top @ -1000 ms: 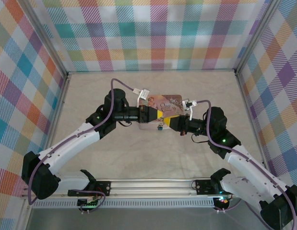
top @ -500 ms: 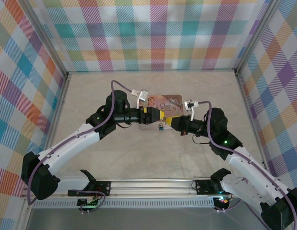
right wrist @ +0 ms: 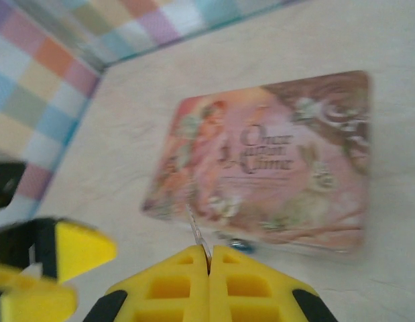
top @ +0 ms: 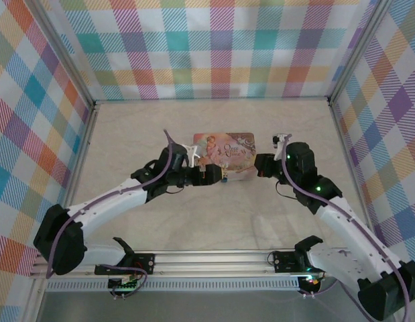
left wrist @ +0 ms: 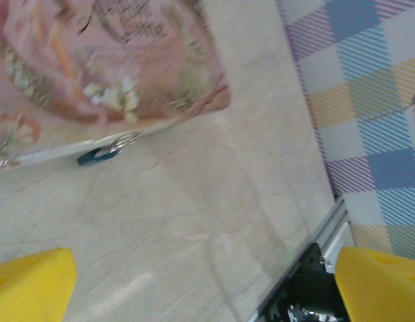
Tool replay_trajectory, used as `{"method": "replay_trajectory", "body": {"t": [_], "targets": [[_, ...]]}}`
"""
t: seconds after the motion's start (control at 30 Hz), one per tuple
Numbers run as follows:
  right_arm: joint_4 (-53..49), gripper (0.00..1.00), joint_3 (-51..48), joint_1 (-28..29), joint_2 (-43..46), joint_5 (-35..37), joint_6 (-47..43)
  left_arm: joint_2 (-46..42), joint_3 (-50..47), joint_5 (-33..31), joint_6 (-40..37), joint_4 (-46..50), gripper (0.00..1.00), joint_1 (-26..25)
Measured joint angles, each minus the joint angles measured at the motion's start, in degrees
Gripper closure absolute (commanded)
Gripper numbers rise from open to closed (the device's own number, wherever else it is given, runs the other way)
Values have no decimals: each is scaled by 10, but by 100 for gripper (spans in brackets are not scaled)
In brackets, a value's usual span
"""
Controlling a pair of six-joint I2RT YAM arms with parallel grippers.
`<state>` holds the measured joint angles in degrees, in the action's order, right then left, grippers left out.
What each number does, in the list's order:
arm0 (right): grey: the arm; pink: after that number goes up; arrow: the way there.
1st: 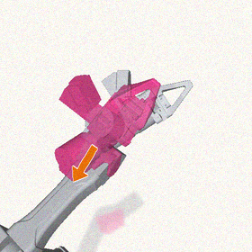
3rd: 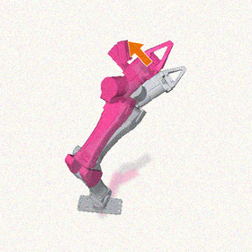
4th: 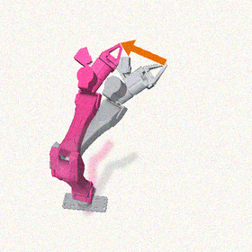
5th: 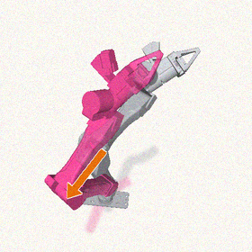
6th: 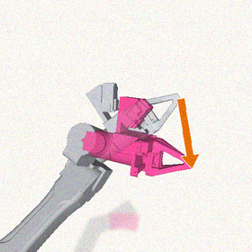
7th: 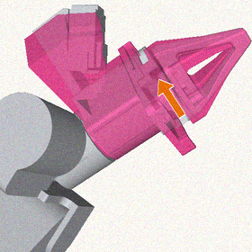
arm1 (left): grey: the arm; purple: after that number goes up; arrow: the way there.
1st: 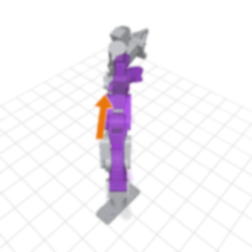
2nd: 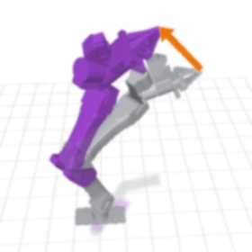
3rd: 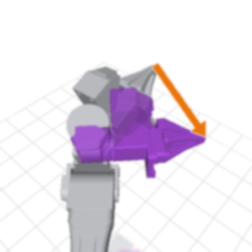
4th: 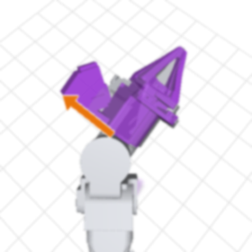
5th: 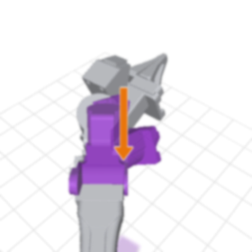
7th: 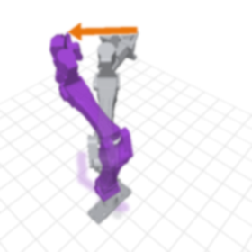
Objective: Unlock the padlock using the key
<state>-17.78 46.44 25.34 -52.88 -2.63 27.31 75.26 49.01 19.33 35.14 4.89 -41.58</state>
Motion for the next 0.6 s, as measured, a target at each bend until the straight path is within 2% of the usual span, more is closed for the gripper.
{"method": "replay_trajectory", "body": {"t": [0.3, 0.43, 0.6], "targets": [[22, 100, 61, -92, -176, 43, -39, 72, -65, -78, 1, -110, 0, -57], [47, 100, 129, -107, -282, 52, -56, 106, -107, -143, -19, -236, 0, -87], [70, 100, 203, -115, -388, 61, -73, 175, -124, -196, -47, -330, 0, -107]]}}
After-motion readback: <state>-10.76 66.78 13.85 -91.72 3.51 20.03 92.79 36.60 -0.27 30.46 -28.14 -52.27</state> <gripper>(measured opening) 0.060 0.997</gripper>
